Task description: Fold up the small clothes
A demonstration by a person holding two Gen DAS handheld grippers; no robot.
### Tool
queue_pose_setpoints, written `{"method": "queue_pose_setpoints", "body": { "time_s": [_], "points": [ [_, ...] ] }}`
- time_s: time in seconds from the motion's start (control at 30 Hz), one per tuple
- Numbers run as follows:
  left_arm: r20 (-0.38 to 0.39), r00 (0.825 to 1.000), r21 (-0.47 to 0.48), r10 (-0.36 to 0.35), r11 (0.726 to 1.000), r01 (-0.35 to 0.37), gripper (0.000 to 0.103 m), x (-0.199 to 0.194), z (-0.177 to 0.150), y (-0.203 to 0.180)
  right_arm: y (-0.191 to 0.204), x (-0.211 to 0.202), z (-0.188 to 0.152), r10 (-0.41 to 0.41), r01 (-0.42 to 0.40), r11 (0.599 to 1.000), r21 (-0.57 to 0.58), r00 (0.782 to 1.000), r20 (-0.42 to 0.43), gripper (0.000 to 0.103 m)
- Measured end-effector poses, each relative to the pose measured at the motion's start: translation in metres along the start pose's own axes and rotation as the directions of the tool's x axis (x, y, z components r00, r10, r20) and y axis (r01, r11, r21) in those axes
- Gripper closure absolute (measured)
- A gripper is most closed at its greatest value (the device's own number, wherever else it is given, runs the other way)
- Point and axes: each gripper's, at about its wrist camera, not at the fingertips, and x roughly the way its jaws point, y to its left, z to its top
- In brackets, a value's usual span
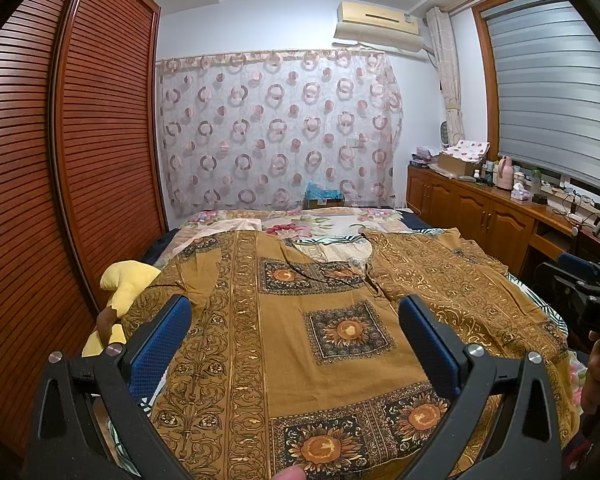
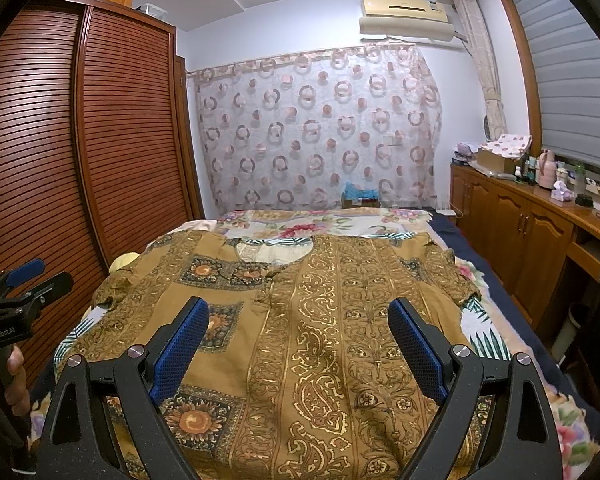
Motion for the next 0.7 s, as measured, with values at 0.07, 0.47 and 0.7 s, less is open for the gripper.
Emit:
{"method": "queue_pose_setpoints", "body": {
  "time_s": [0.07,0.47,0.7],
  "points": [
    [0.001,1.000,0.000,0.001,1.000,-0.001,0.000,0.000,0.000,0.000,0.000,0.000,0.000,0.000,0.000,1.000,0.000,1.000,0.000,0.011],
    [-0.022,1.000,-0.005,0.005,1.000,-0.005,0.000,0.004,-0.001,0.009,0.000,0.007,-0.002,0.018,-0.018,1.000,0.000,1.000,-0.018,0.011],
    [-0.080,0.997,-0.028,0.015,0.999,-0.017,0.000,0.030,-0.024,0.043,0.006,0.036,-0.001,0.056,-0.062,0.996,-0.072,0.995,-0.081,0.011]
  ]
}}
